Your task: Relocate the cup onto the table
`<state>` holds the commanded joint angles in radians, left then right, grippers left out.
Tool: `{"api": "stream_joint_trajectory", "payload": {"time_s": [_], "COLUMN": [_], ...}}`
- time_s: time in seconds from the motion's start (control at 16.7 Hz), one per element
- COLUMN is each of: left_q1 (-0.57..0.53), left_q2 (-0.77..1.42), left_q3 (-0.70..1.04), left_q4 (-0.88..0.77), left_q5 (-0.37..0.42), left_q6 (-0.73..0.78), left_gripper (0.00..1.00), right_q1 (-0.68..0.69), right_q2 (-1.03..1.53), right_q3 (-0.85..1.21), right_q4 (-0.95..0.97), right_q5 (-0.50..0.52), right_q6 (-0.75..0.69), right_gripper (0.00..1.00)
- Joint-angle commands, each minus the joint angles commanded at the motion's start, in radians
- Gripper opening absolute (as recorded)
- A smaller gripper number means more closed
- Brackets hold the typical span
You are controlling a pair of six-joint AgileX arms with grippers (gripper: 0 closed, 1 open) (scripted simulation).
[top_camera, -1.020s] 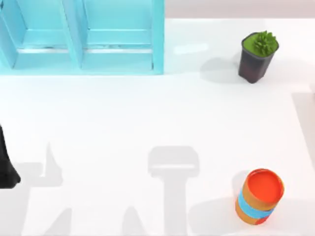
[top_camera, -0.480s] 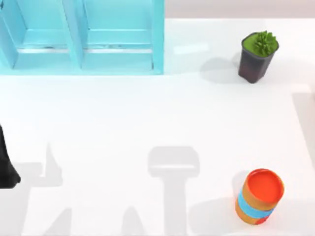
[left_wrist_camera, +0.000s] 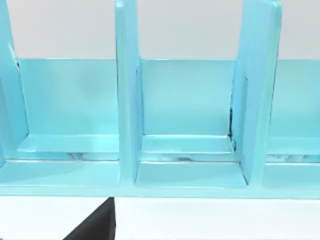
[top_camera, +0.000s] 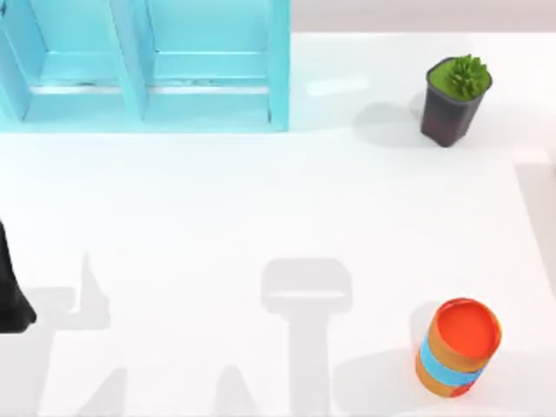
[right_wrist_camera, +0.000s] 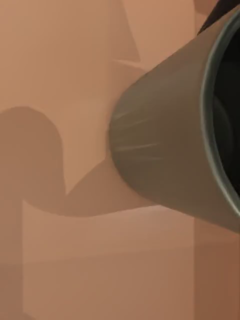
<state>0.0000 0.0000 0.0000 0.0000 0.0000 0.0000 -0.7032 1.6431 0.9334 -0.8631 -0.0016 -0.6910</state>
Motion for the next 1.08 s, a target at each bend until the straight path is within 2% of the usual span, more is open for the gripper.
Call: {"api": "stream_joint_trajectory", "payload": {"time_s": [0.24,0.66,1.08], "left_q1": [0.000,0.000,0.000], "left_q2": [0.000,0.000,0.000], "left_q3": [0.000,0.000,0.000], "left_q4": [0.000,0.000,0.000], "left_q5": [0.000,0.000,0.000], "left_q6": [0.000,0.000,0.000], "left_gripper": [1.00,1.00,1.00], "right_q1": [0.068,0.327,0.352], "right_q2": [-0.064,-0.267,-0.288], "right_q3": [0.036,0.121,0.139], "right_q4": [-0.069,-0.405,-0.434], "right_q5": [0.000,0.000,-0.002], "right_q6": [0.068,0.322,0.352], "right_gripper": [0.00,0.00,0.00]}}
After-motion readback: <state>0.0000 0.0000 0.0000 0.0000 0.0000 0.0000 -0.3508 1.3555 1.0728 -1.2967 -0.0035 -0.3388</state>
